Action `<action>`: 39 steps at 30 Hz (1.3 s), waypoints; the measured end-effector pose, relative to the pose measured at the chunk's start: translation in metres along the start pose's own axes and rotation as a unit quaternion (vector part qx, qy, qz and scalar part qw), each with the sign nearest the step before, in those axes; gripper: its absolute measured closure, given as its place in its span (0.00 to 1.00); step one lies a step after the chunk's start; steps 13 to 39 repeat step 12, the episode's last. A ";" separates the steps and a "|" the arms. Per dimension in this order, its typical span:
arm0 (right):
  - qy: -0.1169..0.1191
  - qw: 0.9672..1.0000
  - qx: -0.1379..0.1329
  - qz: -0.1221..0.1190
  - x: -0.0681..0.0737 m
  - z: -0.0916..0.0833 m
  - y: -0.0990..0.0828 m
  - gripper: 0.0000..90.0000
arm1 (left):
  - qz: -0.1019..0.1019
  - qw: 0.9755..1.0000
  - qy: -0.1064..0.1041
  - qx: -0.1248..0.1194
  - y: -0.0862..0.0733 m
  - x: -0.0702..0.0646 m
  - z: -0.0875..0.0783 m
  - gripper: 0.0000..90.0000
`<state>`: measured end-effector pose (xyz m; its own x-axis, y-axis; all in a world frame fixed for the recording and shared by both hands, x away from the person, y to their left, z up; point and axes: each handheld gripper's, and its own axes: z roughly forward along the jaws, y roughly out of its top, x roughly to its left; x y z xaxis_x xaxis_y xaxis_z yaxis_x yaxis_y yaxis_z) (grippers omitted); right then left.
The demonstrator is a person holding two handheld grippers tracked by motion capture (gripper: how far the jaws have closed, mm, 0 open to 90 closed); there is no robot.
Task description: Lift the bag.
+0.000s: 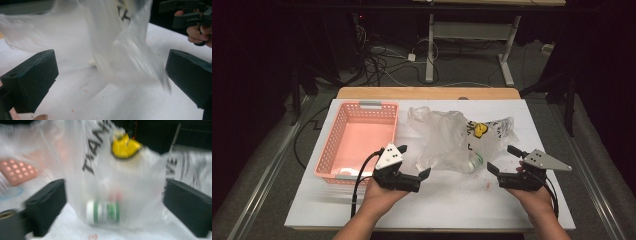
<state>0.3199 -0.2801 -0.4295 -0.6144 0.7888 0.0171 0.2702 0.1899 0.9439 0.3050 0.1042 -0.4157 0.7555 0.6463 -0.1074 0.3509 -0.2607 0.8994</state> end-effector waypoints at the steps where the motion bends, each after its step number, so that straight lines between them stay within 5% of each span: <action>1: -0.003 1.000 0.004 -0.001 0.000 0.000 -0.004 0.00 | -0.002 1.000 -0.001 -0.002 -0.004 -0.001 0.000 0.00; 8: -0.016 1.000 0.000 0.005 -0.002 -0.003 -0.018 0.00 | 0.010 1.000 -0.007 0.004 -0.020 -0.012 0.009 0.00; 39: -0.015 1.000 -0.001 -0.001 -0.002 -0.003 -0.019 0.00 | 0.014 1.000 -0.007 0.005 -0.020 -0.017 0.012 0.00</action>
